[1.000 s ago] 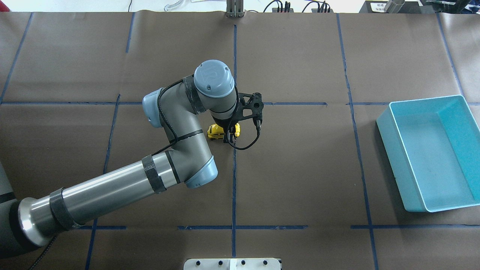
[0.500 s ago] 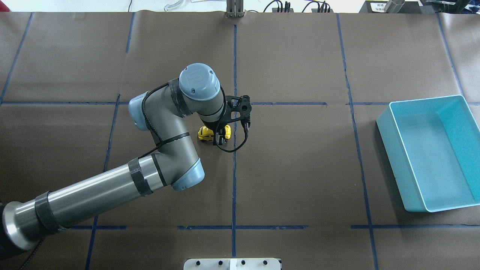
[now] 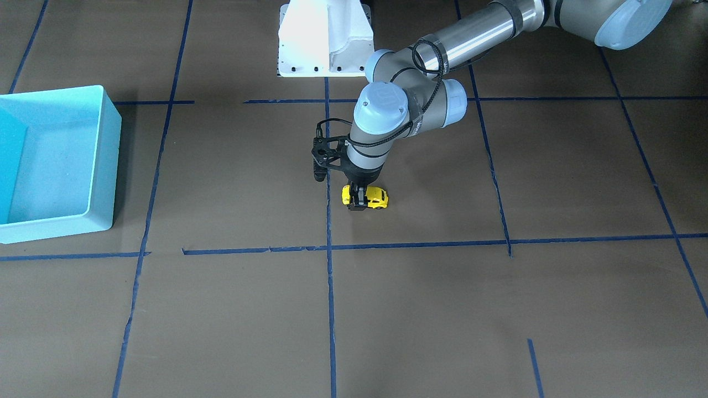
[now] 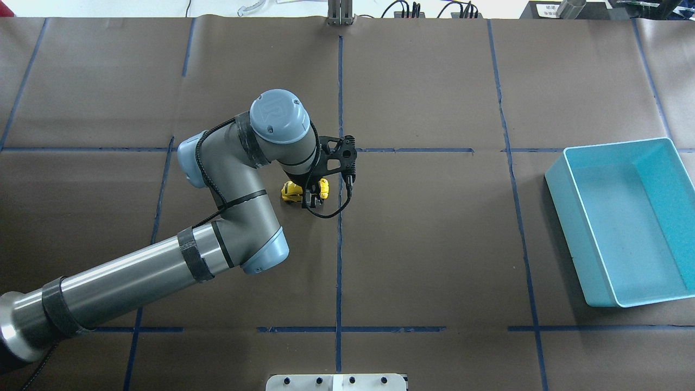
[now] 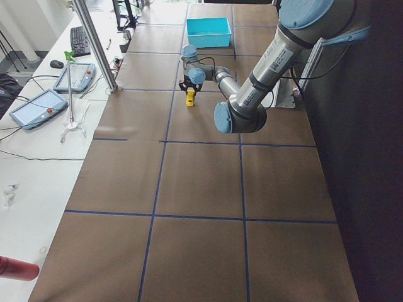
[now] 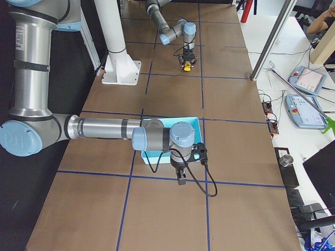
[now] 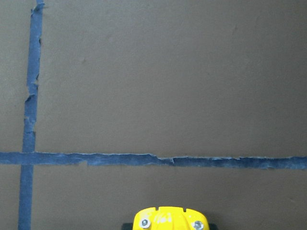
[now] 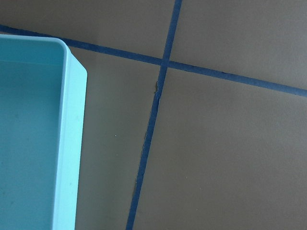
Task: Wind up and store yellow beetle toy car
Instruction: 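Press the car down and drag it back toward the robot with the left gripper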
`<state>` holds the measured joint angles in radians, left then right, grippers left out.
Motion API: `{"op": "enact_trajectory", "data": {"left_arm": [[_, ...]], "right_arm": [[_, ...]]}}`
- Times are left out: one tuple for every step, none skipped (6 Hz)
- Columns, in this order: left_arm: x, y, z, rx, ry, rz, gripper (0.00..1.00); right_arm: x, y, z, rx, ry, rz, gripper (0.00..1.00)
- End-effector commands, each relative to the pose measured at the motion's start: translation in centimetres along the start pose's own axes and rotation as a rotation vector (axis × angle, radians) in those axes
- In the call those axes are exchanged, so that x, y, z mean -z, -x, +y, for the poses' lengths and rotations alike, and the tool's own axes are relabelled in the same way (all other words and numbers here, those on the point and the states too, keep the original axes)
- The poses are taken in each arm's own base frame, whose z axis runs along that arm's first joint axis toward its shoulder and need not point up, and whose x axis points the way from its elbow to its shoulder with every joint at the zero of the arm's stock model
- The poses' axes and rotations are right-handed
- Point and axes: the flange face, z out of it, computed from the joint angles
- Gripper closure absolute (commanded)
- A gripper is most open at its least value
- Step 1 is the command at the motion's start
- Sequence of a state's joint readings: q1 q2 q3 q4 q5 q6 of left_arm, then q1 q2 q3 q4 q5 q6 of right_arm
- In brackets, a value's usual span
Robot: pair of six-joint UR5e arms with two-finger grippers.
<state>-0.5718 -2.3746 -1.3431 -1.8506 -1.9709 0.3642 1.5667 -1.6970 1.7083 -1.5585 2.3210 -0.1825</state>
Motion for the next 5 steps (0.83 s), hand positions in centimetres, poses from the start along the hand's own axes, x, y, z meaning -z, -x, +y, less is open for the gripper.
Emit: {"op": "enact_trajectory", "data": {"left_arm": [[0.0,-0.6,1.6,-0.003,0.002,-0.001,1.0],[0.1,-0.6,2.0,-0.003,0.0,-0.001,1.0],[0.1,-0.8,2.3,-0.004,0.0,-0.001,1.0],[-0.2,-0.9,3.0,-0.001,0.007,0.001,1.0],[-0.3,-0.8,3.8,0.0,0.004,-0.003,1.0]], "right_arm": [[0.0,0.1,0.0,0.001,-0.001,-0.001,0.0],[0.0,0.1,0.0,0.001,-0.001,-0.001,0.0],[0.0,0.1,0.0,0.0,-0.001,-0.001,0.0],[0.0,0.1,-0.1,0.001,-0.002,-0.003,0.0],[0.1,0.1,-0.1,0.001,-0.002,-0.004,0.0]]}}
